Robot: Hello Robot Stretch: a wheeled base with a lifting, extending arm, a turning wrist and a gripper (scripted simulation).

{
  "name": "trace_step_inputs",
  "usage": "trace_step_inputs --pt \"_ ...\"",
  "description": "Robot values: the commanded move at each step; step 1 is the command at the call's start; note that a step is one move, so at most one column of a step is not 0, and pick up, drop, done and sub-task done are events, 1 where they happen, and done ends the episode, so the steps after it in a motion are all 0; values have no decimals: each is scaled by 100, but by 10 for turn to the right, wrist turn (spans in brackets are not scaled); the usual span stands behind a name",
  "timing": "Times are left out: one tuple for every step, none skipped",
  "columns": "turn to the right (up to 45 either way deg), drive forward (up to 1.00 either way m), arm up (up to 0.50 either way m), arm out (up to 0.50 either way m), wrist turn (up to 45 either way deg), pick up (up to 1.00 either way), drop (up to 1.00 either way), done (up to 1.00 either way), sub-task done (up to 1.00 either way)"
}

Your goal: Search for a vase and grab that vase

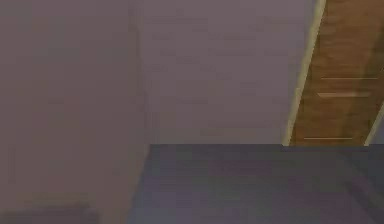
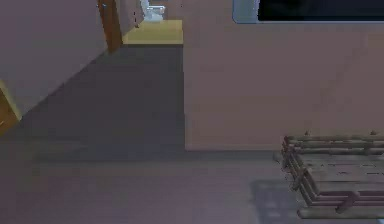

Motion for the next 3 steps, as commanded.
trace_step_inputs --pt "-450 0 0 0 0 0 0 0 0" --pt "-450 0 0 0 0 0 0 0 0" --pt "-450 0 0 0 0 0 0 0 0"
